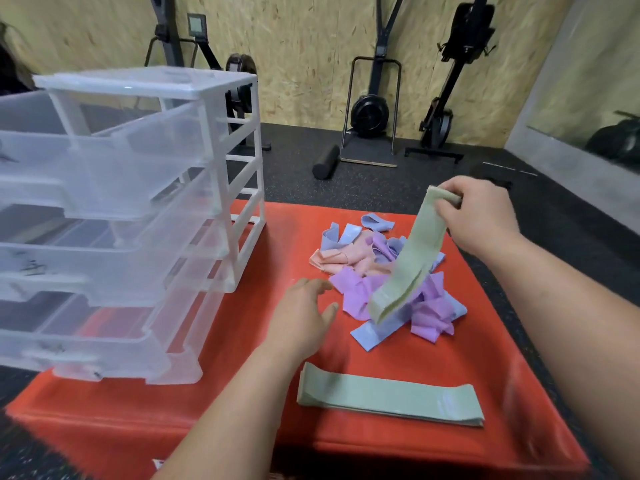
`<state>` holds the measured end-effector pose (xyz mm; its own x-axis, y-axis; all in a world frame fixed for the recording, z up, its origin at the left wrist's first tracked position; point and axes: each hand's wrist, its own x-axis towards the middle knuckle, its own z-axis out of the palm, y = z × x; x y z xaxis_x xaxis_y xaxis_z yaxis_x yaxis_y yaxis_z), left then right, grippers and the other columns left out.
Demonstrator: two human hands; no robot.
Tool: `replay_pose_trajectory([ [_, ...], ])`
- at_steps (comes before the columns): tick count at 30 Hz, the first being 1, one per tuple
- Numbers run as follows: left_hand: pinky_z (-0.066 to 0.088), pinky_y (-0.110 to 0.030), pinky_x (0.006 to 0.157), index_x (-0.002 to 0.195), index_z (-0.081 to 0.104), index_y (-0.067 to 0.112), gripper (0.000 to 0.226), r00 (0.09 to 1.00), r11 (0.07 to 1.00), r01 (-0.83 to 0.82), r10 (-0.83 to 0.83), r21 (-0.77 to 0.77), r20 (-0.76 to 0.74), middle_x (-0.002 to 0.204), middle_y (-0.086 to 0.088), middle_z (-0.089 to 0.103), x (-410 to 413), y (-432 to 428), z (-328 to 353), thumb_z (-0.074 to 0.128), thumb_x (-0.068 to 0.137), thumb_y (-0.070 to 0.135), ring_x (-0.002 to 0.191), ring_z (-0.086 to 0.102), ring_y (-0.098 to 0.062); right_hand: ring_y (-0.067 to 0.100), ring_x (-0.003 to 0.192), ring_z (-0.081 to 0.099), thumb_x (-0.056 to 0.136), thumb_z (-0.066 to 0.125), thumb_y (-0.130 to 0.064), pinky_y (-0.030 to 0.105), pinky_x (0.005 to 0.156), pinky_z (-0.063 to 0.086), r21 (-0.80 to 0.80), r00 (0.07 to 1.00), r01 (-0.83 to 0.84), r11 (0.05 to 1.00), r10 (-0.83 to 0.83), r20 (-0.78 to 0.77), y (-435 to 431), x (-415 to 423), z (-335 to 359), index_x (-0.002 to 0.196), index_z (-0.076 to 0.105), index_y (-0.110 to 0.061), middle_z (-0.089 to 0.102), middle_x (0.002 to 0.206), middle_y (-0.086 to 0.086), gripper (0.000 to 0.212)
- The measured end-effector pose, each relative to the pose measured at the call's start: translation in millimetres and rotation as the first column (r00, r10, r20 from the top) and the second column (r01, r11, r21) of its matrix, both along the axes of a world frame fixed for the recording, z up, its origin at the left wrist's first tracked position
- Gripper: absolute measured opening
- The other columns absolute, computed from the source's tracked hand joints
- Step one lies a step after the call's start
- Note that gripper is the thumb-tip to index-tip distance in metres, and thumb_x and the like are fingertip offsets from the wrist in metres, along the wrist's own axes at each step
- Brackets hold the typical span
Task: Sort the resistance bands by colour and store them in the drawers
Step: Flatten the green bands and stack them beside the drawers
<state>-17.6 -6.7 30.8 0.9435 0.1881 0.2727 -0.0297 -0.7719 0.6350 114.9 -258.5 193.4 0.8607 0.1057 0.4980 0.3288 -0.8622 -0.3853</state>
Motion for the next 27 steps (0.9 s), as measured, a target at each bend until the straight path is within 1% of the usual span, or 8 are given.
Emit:
replay_pose_trajectory([
  [3, 0.048, -0.031, 0.094, 0.13, 0.068, 0.029, 0.036, 1.0, 1.0, 0.023, -0.023, 0.001, -0.003, 0.125, 0.006, 0.066, -8.5, -3.1, 1.7, 0.072, 0.094, 0.034, 0.114, 0.063, -0.015, 0.027, 0.084, 0.068, 0.088, 0.069, -0.023, 0.038, 0.074, 0.055, -0.06, 0.996, -0.006, 0.998, 0.001, -0.084, -6.2, -12.4, -19.2, 0.091, 0.075, -0.033, 0.076, 0.087, -0.004, 0.012],
  [6, 0.048, -0.031, 0.094, 0.13, 0.067, 0.031, 0.037, 0.999, 0.999, 0.044, -0.044, 0.001, -0.02, 0.126, 0.008, 0.065, -15.6, -7.1, 0.0, 0.072, 0.094, 0.036, 0.113, 0.063, -0.014, 0.024, 0.085, 0.069, 0.086, 0.074, -0.022, 0.038, 0.077, 0.057, -0.024, 0.994, 0.02, 0.999, -0.023, -0.103, -15.9, -21.2, -41.4, 0.093, 0.075, -0.036, 0.077, 0.089, -0.008, 0.015],
  [9, 0.048, -0.03, 0.095, 0.132, 0.066, 0.031, 0.038, 0.997, 0.997, 0.072, -0.073, -0.021, -0.032, 0.126, 0.009, 0.065, -19.4, -11.0, -0.1, 0.071, 0.095, 0.037, 0.112, 0.063, -0.012, 0.013, 0.083, 0.07, 0.087, 0.078, -0.024, 0.036, 0.081, 0.056, 0.071, 0.986, -0.012, 0.997, 0.023, -0.168, -23.1, -31.7, -64.7, 0.094, 0.074, -0.038, 0.075, 0.088, -0.016, 0.017],
  [13, 0.044, -0.023, 0.093, 0.134, 0.066, 0.029, 0.039, 0.992, 0.993, 0.117, -0.118, -0.036, -0.038, 0.129, 0.01, 0.065, -18.9, -18.8, 1.3, 0.072, 0.096, 0.032, 0.11, 0.062, -0.009, 0.01, 0.086, 0.071, 0.09, 0.078, -0.018, 0.03, 0.082, 0.052, 0.248, 0.974, -0.033, 0.968, 0.087, -0.211, -30.4, -55.2, -93.1, 0.099, 0.075, -0.032, 0.076, 0.094, -0.014, 0.017],
  [18, 0.042, -0.018, 0.09, 0.133, 0.067, 0.029, 0.037, 0.986, 0.984, 0.157, -0.161, -0.08, -0.043, 0.127, 0.015, 0.067, -12.9, -30.0, -2.8, 0.073, 0.096, 0.03, 0.109, 0.062, -0.004, 0.014, 0.08, 0.075, 0.089, 0.079, -0.012, 0.037, 0.078, 0.058, 0.534, 0.946, -0.029, 0.845, 0.196, -0.26, -35.8, -77.6, -136.8, 0.101, 0.077, -0.025, 0.079, 0.086, -0.01, 0.018],
  [20, 0.047, -0.022, 0.092, 0.134, 0.067, 0.031, 0.038, 0.98, 0.975, 0.187, -0.194, -0.122, -0.046, 0.127, 0.017, 0.068, -9.5, -38.4, -5.2, 0.073, 0.097, 0.032, 0.108, 0.063, -0.002, 0.015, 0.074, 0.071, 0.089, 0.08, -0.008, 0.035, 0.073, 0.057, 0.612, 0.933, -0.039, 0.79, 0.249, -0.261, -35.6, -85.2, -149.8, 0.1, 0.077, -0.023, 0.08, 0.084, -0.006, 0.019],
  [23, 0.049, -0.023, 0.092, 0.136, 0.066, 0.032, 0.039, 0.968, 0.952, 0.229, -0.245, -0.203, -0.059, 0.125, 0.019, 0.069, -2.2, -52.1, -8.9, 0.072, 0.098, 0.038, 0.11, 0.064, 0.0, 0.011, 0.071, 0.066, 0.088, 0.08, -0.004, 0.03, 0.072, 0.056, 0.654, 0.902, -0.074, 0.753, 0.33, -0.278, -34.8, -93.3, -162.8, 0.097, 0.077, -0.024, 0.079, 0.083, -0.009, 0.022],
  [27, 0.052, -0.018, 0.089, 0.132, 0.068, 0.032, 0.034, 0.952, 0.904, 0.282, -0.304, -0.321, -0.022, 0.119, 0.019, 0.072, 7.4, -68.9, -2.6, 0.071, 0.099, 0.039, 0.107, 0.066, 0.001, 0.022, 0.079, 0.072, 0.087, 0.082, -0.008, 0.039, 0.08, 0.058, 0.632, 0.856, -0.184, 0.753, 0.439, -0.274, -31.0, -94.4, -159.9, 0.103, 0.078, -0.025, 0.08, 0.087, -0.002, 0.023],
])
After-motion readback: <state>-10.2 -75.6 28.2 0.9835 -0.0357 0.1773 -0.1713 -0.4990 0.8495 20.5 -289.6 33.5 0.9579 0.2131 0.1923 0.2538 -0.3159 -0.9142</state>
